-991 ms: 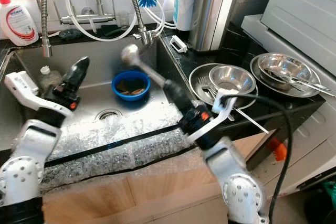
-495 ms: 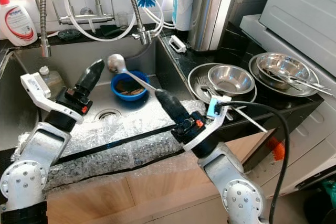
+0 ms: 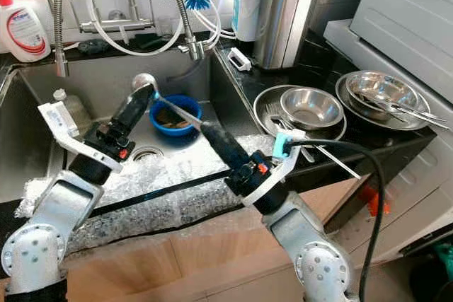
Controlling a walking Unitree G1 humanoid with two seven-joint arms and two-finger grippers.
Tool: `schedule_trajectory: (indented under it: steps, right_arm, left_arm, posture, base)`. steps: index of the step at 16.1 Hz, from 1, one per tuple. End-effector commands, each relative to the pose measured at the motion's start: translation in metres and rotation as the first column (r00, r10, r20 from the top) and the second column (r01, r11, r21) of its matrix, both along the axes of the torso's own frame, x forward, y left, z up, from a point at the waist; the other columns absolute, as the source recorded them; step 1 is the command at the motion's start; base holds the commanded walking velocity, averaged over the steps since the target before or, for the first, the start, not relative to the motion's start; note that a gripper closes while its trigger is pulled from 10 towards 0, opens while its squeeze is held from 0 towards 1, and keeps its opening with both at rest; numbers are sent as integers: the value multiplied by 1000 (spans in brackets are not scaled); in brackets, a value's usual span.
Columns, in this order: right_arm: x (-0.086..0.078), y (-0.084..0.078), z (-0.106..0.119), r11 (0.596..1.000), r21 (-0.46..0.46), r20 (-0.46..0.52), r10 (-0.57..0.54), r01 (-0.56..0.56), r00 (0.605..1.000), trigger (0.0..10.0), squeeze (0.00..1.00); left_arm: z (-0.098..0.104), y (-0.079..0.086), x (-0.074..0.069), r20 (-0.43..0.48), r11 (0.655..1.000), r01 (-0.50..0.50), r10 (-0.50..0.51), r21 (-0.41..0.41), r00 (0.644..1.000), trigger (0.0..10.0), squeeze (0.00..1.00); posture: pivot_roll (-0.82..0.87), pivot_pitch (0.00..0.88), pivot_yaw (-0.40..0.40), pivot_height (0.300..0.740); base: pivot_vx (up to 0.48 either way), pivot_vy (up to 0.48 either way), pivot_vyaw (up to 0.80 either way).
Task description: Kitchen organization
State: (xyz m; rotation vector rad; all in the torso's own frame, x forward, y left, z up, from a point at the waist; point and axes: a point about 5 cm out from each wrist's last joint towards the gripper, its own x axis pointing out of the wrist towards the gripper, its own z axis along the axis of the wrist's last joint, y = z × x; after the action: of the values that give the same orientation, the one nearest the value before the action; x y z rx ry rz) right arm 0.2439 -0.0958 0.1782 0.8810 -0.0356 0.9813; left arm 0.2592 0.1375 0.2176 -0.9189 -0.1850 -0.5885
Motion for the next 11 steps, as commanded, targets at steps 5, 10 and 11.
schedule_trajectory:
  steps: [5,10,11]
  right_arm:
    - [-4,7,4,999,-28,47,41,-40,998,10000,0]
    - [-6,9,3,998,-34,50,56,-54,997,10000,0]
    - [-6,9,3,998,-34,50,56,-54,997,10000,0]
  left_arm:
    - [1,-10,-7,3,997,72,-72,-6,997,10000,0]
    - [2,-10,-8,5,997,75,-75,-15,997,10000,0]
    - [2,-10,-8,5,997,75,-75,-15,997,10000,0]
  posture:
    - [36,36,-45,740]
    - [41,36,-46,740]
    - [41,36,-46,740]
  base:
    - [0,0,0]
    - [0,0,0]
    - [0,0,0]
